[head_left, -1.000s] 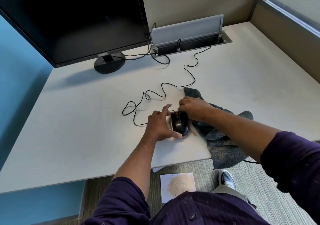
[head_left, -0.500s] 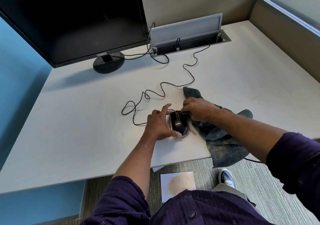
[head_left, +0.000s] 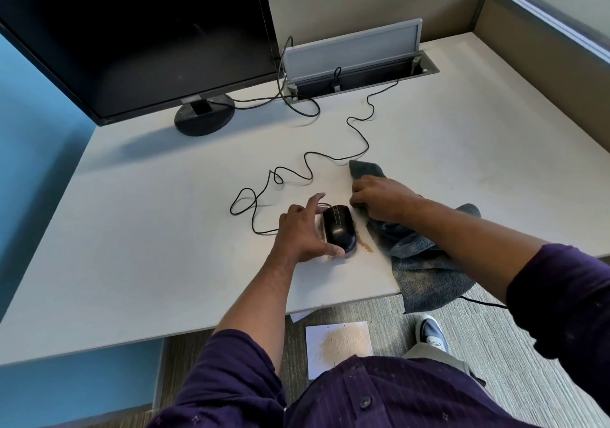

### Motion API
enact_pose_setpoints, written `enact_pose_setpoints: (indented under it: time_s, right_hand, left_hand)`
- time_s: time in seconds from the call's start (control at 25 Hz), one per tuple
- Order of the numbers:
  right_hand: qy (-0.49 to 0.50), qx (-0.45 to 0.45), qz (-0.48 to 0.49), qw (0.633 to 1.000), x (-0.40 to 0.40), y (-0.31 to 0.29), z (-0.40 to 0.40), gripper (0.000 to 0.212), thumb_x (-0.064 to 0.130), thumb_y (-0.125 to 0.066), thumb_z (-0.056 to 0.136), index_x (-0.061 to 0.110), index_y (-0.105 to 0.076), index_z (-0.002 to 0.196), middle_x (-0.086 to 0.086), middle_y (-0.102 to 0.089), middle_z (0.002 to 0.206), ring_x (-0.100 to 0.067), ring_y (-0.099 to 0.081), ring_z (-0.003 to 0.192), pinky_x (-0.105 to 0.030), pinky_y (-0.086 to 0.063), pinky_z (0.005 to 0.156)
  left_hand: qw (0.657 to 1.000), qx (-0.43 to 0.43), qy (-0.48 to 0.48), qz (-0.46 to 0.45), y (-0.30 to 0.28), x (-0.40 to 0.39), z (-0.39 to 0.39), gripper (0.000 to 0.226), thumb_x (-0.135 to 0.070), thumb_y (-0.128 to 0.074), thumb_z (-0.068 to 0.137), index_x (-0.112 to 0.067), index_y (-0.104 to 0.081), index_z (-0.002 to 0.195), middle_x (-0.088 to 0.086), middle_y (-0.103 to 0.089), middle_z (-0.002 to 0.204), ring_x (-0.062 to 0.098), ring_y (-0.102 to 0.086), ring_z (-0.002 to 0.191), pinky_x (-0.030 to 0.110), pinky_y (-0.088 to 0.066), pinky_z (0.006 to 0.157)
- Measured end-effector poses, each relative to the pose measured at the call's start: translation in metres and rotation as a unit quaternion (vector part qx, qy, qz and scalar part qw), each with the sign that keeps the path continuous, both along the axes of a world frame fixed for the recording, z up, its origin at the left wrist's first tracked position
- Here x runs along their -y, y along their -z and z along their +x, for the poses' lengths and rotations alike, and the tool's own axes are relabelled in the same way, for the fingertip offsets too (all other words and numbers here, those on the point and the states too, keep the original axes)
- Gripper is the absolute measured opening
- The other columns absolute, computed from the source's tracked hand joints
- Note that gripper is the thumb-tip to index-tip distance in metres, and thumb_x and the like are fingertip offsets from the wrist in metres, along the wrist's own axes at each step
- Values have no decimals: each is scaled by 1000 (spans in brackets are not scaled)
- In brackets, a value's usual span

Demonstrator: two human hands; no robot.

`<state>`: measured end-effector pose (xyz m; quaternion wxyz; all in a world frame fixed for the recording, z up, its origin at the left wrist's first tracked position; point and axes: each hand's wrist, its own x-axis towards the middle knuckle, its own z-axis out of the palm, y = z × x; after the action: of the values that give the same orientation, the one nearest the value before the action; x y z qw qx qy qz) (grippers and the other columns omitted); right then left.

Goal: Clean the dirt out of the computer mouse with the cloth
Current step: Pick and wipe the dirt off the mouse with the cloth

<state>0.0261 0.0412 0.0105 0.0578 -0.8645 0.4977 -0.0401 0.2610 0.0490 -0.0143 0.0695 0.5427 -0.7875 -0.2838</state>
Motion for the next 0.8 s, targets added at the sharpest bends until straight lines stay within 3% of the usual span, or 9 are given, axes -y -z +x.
enact_pose_setpoints:
  time_s: [0.16, 0.36, 0.52, 0.6, 0.8]
  right_hand:
    - [57, 99, 17, 993, -1, 3, 12, 27, 11, -62, 87, 20, -73, 111, 0, -66, 109, -24, -58, 108, -40, -52, 87]
    - [28, 70, 65, 995, 1, 0, 19, 26, 13, -60, 85, 21, -72, 107, 3, -65, 104, -20, -56, 107, -34, -44, 78]
    - [60, 42, 47, 996, 1, 1, 23, 26, 13, -57, 85, 21, -72, 105, 3, -63, 105, -21, -56, 107, -36, -48, 74]
    - [32, 44, 46, 997, -2, 2, 23, 25, 14, -59, 86, 22, -73, 104, 4, -61, 104, -19, -56, 105, -34, -43, 71]
    - [10, 17, 54, 998, 1, -7, 24, 23, 16, -58, 88, 21, -73, 105, 4, -60, 100, -20, -57, 104, -39, -50, 74]
  left_hand:
    - [1000, -3, -2, 1, 1, 1, 1, 132, -58, -96, 49, -40, -23, 158, -22, -58, 146, 18, -40, 135, 33, -23, 99]
    - [1000, -10, -5, 1, 2, -1, 1, 131, -58, -95, 50, -40, -23, 158, -23, -58, 147, 18, -39, 136, 32, -22, 100]
    - [1000, -6, -3, -3, 3, -2, 0, 131, -57, -96, 50, -39, -23, 158, -22, -58, 147, 19, -40, 136, 32, -22, 100]
    - [1000, -4, -5, -5, 2, -2, 1, 132, -57, -96, 51, -38, -23, 159, -21, -58, 148, 19, -40, 136, 32, -23, 100]
    - [1000, 2, 2, -6, 2, -2, 1, 131, -58, -96, 52, -37, -23, 159, -21, -58, 149, 20, -41, 136, 34, -25, 102]
